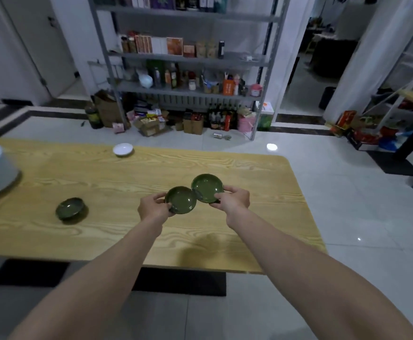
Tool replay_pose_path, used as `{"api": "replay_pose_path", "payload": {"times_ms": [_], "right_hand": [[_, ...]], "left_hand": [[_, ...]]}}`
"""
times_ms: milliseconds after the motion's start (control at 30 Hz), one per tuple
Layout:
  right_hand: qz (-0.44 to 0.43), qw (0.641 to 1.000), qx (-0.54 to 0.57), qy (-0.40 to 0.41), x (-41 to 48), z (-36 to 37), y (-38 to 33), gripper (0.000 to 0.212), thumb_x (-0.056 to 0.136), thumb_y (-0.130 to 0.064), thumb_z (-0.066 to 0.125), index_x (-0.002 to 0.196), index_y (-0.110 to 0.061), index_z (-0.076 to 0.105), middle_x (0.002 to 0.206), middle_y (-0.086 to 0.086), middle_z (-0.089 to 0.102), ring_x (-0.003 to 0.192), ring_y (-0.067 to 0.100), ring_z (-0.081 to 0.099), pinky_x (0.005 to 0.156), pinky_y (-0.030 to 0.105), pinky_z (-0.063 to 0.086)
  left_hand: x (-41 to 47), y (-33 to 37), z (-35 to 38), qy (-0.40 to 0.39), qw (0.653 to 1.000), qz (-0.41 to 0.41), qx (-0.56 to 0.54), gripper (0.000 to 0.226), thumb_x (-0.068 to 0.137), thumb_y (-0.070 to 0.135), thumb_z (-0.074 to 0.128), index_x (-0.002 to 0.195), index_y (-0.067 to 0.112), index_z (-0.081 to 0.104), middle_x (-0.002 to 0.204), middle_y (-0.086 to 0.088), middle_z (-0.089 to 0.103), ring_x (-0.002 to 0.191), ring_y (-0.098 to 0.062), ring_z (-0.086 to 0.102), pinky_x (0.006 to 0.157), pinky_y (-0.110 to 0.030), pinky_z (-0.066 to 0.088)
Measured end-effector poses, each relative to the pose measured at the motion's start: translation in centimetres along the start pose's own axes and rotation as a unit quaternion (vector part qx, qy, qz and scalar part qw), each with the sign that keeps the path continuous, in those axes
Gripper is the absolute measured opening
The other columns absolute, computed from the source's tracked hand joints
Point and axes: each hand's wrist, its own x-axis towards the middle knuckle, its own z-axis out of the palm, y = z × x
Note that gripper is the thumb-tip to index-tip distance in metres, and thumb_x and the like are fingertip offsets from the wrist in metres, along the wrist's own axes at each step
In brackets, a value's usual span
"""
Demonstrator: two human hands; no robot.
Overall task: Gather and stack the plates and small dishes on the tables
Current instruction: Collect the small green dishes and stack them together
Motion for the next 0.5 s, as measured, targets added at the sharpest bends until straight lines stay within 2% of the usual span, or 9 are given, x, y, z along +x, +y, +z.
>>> {"api": "replay_pose_path", "payload": {"times_ms": [167,267,333,500], "right_hand": [[-0.003,0.999,-0.022,-0.037,-3.1,8.4,2.3,0.041,0.082,0.015,0.068,0.118,-0.004,0.065,0.115,0.021,0.065,0.084,0.034,0.073,0.065,0.034,0.063],[0.001,0.997,-0.04,-0.06,-4.5,12.9,3.5,0.038,0.081,0.015,0.068,0.114,-0.003,0.066,0.114,0.022,0.065,0.084,0.034,0.072,0.057,0.028,0.061],[0.005,0.996,-0.052,-0.078,-5.2,15.7,4.0,0.038,0.081,0.015,0.068,0.114,-0.004,0.066,0.114,0.021,0.065,0.079,0.031,0.072,0.052,0.025,0.059],[0.003,0.989,-0.072,-0.128,-5.6,23.0,4.8,0.04,0.08,0.015,0.069,0.115,-0.003,0.066,0.111,0.02,0.067,0.07,0.027,0.072,0.055,0.026,0.06]], "left_hand": [[2.3,0.4,-9.0,0.051,0.999,0.004,-0.006,0.042,0.078,-0.02,0.065,0.115,0.001,0.066,0.106,-0.02,0.065,0.09,-0.034,0.066,0.062,-0.036,0.059],[3.6,0.0,-13.8,0.08,0.997,-0.003,-0.017,0.043,0.078,-0.021,0.065,0.116,0.001,0.066,0.11,-0.023,0.064,0.093,-0.036,0.066,0.06,-0.036,0.058],[4.3,-0.3,-16.6,0.105,0.994,-0.009,-0.023,0.042,0.079,-0.019,0.066,0.116,0.0,0.066,0.11,-0.021,0.064,0.093,-0.035,0.065,0.059,-0.035,0.057],[6.8,0.0,-22.3,0.171,0.984,-0.012,-0.043,0.038,0.081,-0.017,0.066,0.114,0.001,0.068,0.108,-0.015,0.063,0.093,-0.032,0.064,0.056,-0.029,0.056]]}}
